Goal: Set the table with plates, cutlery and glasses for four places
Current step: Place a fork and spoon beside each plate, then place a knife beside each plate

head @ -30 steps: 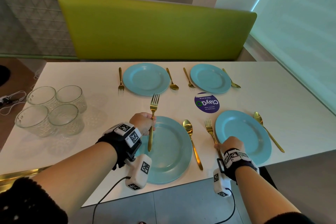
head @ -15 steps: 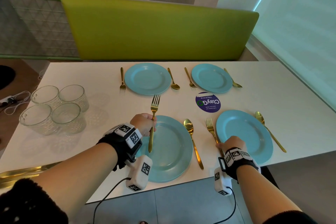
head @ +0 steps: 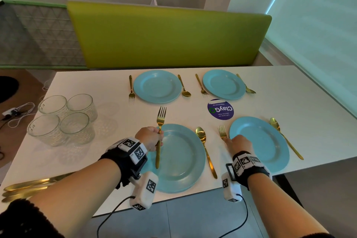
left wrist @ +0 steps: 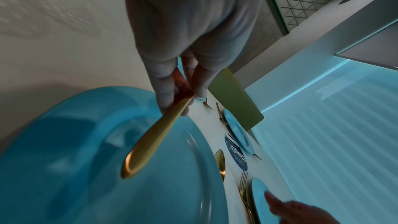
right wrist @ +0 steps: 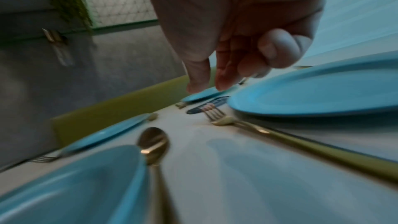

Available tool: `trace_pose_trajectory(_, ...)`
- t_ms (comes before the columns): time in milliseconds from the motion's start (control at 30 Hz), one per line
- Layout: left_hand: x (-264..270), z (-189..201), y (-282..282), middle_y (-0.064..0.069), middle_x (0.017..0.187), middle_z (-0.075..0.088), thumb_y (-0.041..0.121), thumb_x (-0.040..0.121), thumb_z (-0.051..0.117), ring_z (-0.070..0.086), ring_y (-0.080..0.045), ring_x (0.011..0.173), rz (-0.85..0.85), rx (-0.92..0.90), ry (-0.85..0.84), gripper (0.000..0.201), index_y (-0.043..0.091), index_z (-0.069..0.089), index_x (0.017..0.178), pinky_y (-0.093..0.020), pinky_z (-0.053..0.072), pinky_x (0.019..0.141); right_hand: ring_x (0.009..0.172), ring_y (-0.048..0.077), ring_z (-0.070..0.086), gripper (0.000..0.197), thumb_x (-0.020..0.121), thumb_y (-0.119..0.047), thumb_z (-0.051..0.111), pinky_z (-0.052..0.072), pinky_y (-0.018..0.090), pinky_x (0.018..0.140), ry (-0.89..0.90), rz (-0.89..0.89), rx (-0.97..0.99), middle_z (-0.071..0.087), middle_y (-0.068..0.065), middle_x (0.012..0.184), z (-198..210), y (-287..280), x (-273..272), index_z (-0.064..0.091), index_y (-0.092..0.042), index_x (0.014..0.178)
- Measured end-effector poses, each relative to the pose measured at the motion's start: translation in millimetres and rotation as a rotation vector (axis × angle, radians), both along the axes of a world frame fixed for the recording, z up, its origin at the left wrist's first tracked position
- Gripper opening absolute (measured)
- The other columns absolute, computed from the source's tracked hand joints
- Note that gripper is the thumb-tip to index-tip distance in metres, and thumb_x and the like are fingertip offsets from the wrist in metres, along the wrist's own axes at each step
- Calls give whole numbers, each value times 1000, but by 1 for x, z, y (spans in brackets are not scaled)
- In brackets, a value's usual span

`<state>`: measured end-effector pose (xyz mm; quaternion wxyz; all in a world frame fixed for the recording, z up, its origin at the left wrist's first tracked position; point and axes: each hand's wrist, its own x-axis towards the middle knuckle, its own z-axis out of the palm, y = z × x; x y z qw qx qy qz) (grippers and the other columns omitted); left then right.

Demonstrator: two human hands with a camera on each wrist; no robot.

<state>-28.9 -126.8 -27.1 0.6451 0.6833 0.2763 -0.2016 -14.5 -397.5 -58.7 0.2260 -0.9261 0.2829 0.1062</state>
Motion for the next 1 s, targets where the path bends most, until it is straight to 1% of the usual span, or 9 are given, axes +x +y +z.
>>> trace_pose_trajectory(167,-7,-11,-2,-7,68,54,13,94,54,55,-16,58,-3,-18,23,8,10,53,100,-22,51,42,94,25,62,29,87,-45,60,44,28,79,-92,262,223,70,9,99,16,75,-12,62,-16,86)
trace_pose_trajectory(233,-11,-16,-5,-7,68,55,12,93,53,55,-16,58,1,-45,50,6,9,53,99,-23,53,43,68,16,60,22,85,-40,64,45,22,63,-64,363,346,69,4,88,15,105,-20,61,-19,80)
trace_pose_trajectory(300,-17,-15,-6,-7,72,57,11,93,52,56,-17,61,-3,-79,73,4,9,55,92,-31,54,56,48,8,49,21,85,-35,66,41,14,42,-34,421,451,63,-2,76,12,129,-25,56,-23,71)
trace_pose_trajectory(400,-25,-15,14,-7,74,59,10,94,49,55,-17,62,-27,-110,94,13,11,55,82,-31,51,56,43,6,46,26,87,-29,64,35,9,32,-38,465,478,63,-3,75,8,166,-35,53,-26,64)
trace_pose_trajectory(567,-45,-16,63,-9,75,55,8,95,46,54,-19,65,-28,-183,137,9,8,55,93,-33,51,61,47,6,48,23,88,-25,63,39,12,39,-18,385,496,66,0,81,1,220,-58,59,-25,65)
trace_pose_trajectory(700,-57,-20,101,-8,73,54,9,96,45,55,-19,69,-71,-201,163,14,10,55,86,-39,52,73,44,7,47,24,85,-20,65,40,14,41,27,362,544,66,2,78,-8,256,-70,59,-26,63)
trace_pose_trajectory(867,-63,-24,138,-8,96,51,22,96,51,53,-21,84,-99,-73,166,22,10,51,115,-33,49,77,47,6,48,26,84,-20,65,37,10,36,115,345,438,61,-7,66,-16,281,-70,57,-25,59)
trace_pose_trajectory(933,-63,-26,152,-8,93,52,21,96,51,53,-19,80,-96,-32,160,19,8,51,110,-29,49,70,50,8,51,29,84,-18,65,45,15,45,149,330,343,63,-1,71,-23,282,-67,55,-23,57)
trace_pose_trajectory(1000,-63,-28,166,-6,78,48,15,96,50,48,-16,64,-81,-42,160,11,6,52,90,-28,45,63,64,16,57,25,85,-16,60,57,27,69,189,329,243,66,4,82,-32,286,-64,59,-19,60)
